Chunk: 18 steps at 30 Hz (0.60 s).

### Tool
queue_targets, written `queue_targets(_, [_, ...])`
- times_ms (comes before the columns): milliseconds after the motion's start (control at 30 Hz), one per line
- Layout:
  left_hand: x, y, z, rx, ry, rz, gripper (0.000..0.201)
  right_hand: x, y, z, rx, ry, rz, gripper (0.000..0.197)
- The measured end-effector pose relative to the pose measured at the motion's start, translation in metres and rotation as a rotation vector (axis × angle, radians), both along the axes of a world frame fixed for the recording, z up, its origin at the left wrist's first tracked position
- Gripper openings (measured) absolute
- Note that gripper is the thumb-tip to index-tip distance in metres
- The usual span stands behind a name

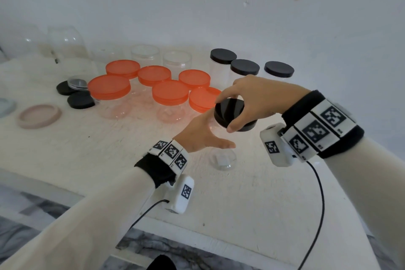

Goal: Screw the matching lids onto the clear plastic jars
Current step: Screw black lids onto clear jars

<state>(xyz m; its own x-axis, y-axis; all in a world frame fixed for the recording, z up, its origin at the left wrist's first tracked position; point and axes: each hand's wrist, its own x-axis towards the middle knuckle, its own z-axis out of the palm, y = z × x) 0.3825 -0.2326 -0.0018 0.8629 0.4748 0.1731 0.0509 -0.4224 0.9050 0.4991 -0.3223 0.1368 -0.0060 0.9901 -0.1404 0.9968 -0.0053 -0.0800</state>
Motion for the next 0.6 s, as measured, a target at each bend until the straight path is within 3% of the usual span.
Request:
queue_targets(133, [-0.001,-0.001,0.003,0.016,0.021,-0.007,0.09,0.001,-0.001,-0.002,-0.038,-0.013,-0.035,0.067])
queue_targets(333, [-0.009,0.01,0.003,0.074,0.121,-0.152,0.086,0.013,-0.012,-0.007,-0.097,-0.018,-0.105,0.073])
queue_targets(433, [-0.012,0.022,0.005,0.165,0.149,-0.046,0.09,0.029,-0.018,-0.01,-0.079,-0.034,-0.188,0.075])
queue_targets(600, [-0.002,0.043,0.007,0.509,0.013,0.199,0.056,0.055,-0.024,-0.026,0.0,-0.068,-0.298,0.081])
